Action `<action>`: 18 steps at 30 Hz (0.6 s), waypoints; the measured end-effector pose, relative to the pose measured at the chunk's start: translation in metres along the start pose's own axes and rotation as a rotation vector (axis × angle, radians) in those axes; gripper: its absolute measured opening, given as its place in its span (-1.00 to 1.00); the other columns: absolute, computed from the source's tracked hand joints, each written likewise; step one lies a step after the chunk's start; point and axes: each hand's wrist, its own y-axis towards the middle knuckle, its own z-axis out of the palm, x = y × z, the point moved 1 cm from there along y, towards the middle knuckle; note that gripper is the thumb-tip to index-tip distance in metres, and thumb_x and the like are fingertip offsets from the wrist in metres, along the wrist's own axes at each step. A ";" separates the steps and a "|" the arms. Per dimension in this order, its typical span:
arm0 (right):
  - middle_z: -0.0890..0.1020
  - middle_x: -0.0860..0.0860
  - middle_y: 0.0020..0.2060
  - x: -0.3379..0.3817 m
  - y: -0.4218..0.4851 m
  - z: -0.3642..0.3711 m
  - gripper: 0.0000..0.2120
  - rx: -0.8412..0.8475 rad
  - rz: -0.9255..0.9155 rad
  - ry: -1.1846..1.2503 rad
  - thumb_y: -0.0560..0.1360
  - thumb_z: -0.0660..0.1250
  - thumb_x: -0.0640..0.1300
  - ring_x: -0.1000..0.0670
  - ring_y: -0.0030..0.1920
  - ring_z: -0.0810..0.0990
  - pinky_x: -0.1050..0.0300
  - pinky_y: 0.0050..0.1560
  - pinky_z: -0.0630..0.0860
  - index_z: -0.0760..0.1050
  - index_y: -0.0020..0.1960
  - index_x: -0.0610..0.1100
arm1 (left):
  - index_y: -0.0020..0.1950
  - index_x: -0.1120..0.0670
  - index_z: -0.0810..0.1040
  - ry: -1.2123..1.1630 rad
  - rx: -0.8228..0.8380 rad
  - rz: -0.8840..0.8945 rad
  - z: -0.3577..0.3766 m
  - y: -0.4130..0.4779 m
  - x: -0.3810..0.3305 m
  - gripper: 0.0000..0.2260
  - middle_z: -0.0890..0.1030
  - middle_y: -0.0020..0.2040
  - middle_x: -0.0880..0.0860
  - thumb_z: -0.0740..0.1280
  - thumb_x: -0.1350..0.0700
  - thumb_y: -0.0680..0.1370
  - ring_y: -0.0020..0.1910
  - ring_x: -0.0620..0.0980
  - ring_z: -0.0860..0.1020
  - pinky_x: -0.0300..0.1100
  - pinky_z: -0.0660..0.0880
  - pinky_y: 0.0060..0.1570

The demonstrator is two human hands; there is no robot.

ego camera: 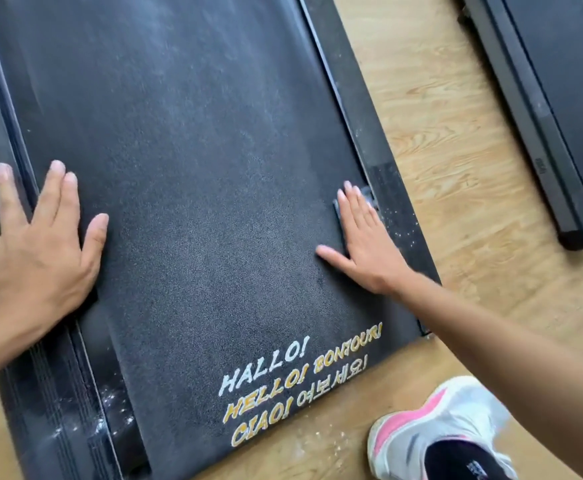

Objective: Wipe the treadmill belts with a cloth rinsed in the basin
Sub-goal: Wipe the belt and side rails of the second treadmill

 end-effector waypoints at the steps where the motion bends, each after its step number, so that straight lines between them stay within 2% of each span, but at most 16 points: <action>1: -0.23 -0.09 0.69 -0.003 -0.036 0.007 -0.01 0.025 0.004 0.001 0.60 0.08 0.46 -0.06 0.68 -0.26 -0.18 0.67 -0.05 -0.18 0.70 -0.18 | 0.70 0.04 0.01 0.043 0.039 -0.014 -0.003 0.004 -0.001 -0.37 -0.03 0.73 0.02 -0.10 -0.27 0.71 0.69 0.26 -0.01 0.50 0.04 0.53; 2: -0.24 -0.09 0.69 -0.007 -0.078 0.017 -0.01 0.045 0.027 0.011 0.60 0.09 0.46 -0.07 0.69 -0.25 -0.20 0.66 -0.02 -0.18 0.70 -0.19 | 0.70 0.08 0.04 0.035 0.062 -0.002 0.002 0.005 -0.003 -0.36 -0.02 0.73 0.00 -0.11 -0.26 0.72 0.69 0.25 0.00 0.51 0.03 0.53; 5: -0.20 -0.11 0.70 -0.002 -0.166 0.044 -0.04 0.076 0.080 0.024 0.62 0.05 0.44 -0.15 0.70 -0.16 -0.15 0.64 -0.04 -0.15 0.70 -0.21 | 0.68 0.14 0.15 0.138 0.001 -0.047 -0.011 -0.004 -0.021 -0.40 0.14 0.71 0.02 -0.07 -0.16 0.72 0.68 0.32 -0.04 0.43 -0.26 0.52; 7: -0.17 -0.12 0.70 0.004 -0.169 0.051 -0.06 0.080 0.131 0.051 0.63 0.01 0.43 -0.18 0.69 -0.12 -0.12 0.63 -0.08 -0.12 0.70 -0.24 | 0.68 0.14 0.19 0.165 -0.049 -0.067 -0.021 -0.009 -0.030 -0.41 0.17 0.70 0.01 -0.07 -0.15 0.72 0.67 0.32 -0.04 0.43 -0.23 0.52; 10: -0.18 -0.11 0.70 0.014 -0.101 0.039 -0.05 -0.007 0.136 0.084 0.62 -0.05 0.44 -0.13 0.70 -0.17 -0.16 0.64 -0.07 -0.09 0.69 -0.26 | 0.68 0.13 0.19 0.211 -0.046 -0.070 -0.021 -0.009 -0.024 -0.40 0.17 0.70 0.00 -0.04 -0.15 0.72 0.68 0.32 -0.02 0.50 -0.13 0.51; 14: -0.23 -0.07 0.69 0.010 0.061 -0.007 -0.01 -0.079 0.113 0.055 0.57 -0.10 0.52 -0.01 0.68 -0.28 -0.13 0.67 -0.15 -0.17 0.71 -0.17 | 0.69 0.13 0.15 0.228 -0.020 -0.091 -0.019 -0.005 -0.027 -0.39 0.13 0.71 -0.02 -0.05 -0.17 0.72 0.68 0.31 -0.04 0.51 -0.10 0.51; 18: -0.19 -0.07 0.70 0.019 0.173 -0.043 0.02 -0.129 0.152 0.076 0.55 -0.09 0.55 -0.03 0.69 -0.22 -0.09 0.67 -0.16 -0.19 0.71 -0.16 | 0.69 0.12 0.16 0.205 -0.055 -0.085 -0.019 -0.008 -0.024 -0.39 0.13 0.71 -0.03 -0.04 -0.17 0.71 0.68 0.30 -0.05 0.50 -0.12 0.51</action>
